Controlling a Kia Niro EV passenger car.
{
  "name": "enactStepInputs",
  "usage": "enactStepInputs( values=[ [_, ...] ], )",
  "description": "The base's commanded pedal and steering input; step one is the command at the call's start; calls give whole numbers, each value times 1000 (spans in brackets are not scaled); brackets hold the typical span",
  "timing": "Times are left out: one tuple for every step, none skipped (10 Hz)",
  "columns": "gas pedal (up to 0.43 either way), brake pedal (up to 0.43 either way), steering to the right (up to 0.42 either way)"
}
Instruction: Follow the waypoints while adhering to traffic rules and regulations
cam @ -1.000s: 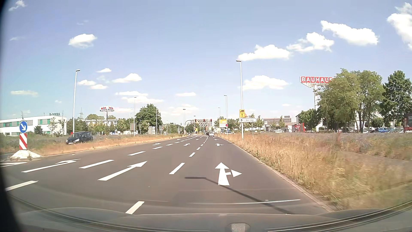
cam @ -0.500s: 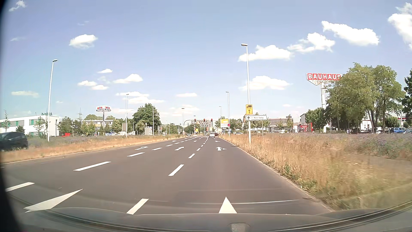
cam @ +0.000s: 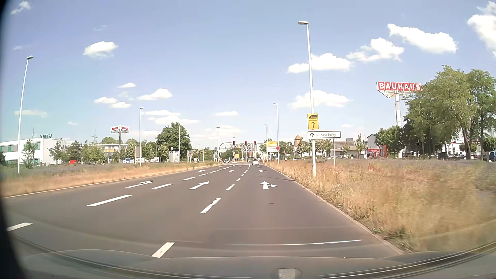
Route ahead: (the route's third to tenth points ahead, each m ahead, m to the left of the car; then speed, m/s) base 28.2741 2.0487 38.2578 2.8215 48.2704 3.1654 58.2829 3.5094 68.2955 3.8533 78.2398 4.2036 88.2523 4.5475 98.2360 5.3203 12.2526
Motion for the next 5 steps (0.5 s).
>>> enactStepInputs(
  values=[
    [0, 30, -3],
    [0, 30, -3],
    [0, 30, -3],
    [0, 30, -6],
    [0, 30, -11]
  ],
)
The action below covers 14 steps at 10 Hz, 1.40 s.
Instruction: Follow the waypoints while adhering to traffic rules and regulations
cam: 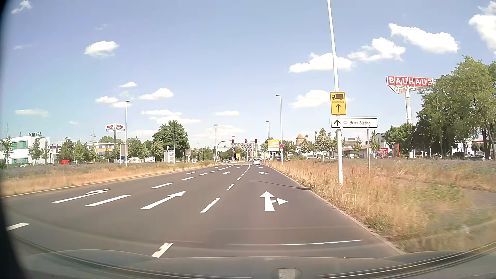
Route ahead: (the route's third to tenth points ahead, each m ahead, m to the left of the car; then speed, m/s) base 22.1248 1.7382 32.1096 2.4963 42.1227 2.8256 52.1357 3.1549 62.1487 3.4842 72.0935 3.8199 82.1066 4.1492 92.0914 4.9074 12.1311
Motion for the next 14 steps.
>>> enactStepInputs(
  values=[
    [0, 30, -15],
    [0, 30, -19],
    [0, 30, -21],
    [0, 37, -22],
    [0, 37, -22],
    [0, 37, -22],
    [0, 43, -22],
    [0, 49, -22],
    [0, 49, -22],
    [0, 55, -21],
    [0, 67, -20],
    [0, 73, -18],
    [0, 79, -17],
    [0, 85, -16]
  ],
)
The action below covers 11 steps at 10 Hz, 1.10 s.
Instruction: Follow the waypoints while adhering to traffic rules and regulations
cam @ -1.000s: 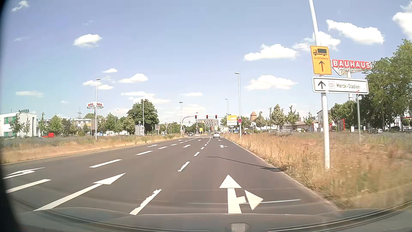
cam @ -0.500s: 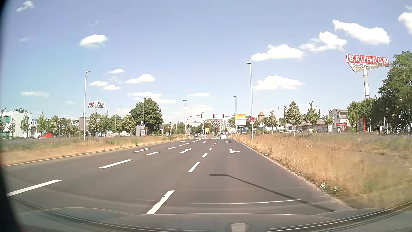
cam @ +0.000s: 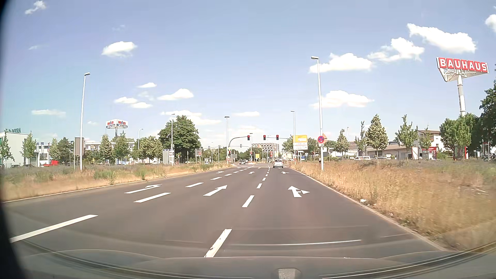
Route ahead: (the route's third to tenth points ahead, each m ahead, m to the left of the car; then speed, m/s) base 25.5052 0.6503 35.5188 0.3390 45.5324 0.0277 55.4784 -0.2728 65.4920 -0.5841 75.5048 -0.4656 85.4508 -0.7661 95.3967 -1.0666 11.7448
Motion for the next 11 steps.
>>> enactStepInputs(
  values=[
    [0, 104, -15],
    [0, 122, -14],
    [0, 140, -13],
    [0, 159, -13],
    [0, 171, -13],
    [0, 183, -12],
    [0, 189, -8],
    [0, 195, -3],
    [0, 201, -3],
    [0, 207, -2],
    [0, 213, -1]
  ],
)
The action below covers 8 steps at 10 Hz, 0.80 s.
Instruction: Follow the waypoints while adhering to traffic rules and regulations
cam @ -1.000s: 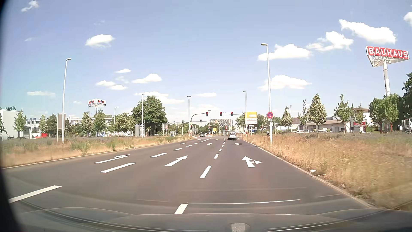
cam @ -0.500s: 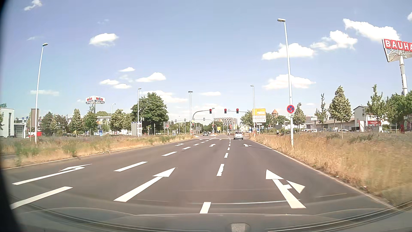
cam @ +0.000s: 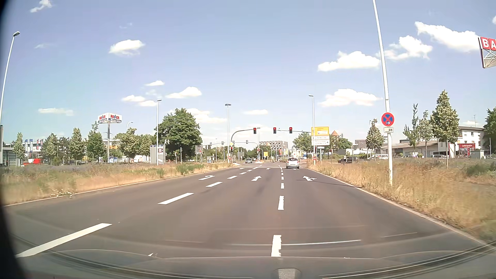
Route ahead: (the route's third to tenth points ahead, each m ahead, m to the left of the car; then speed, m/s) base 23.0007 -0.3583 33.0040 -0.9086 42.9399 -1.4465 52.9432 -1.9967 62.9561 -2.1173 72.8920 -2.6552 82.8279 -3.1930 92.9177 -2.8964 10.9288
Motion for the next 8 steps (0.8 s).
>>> enactStepInputs(
  values=[
    [0, 226, -1],
    [0, 232, -1],
    [0, 238, -1],
    [0, 238, -1],
    [0, 238, -1],
    [0, 238, -1],
    [0, 238, -1],
    [0, 238, -1]
  ],
)
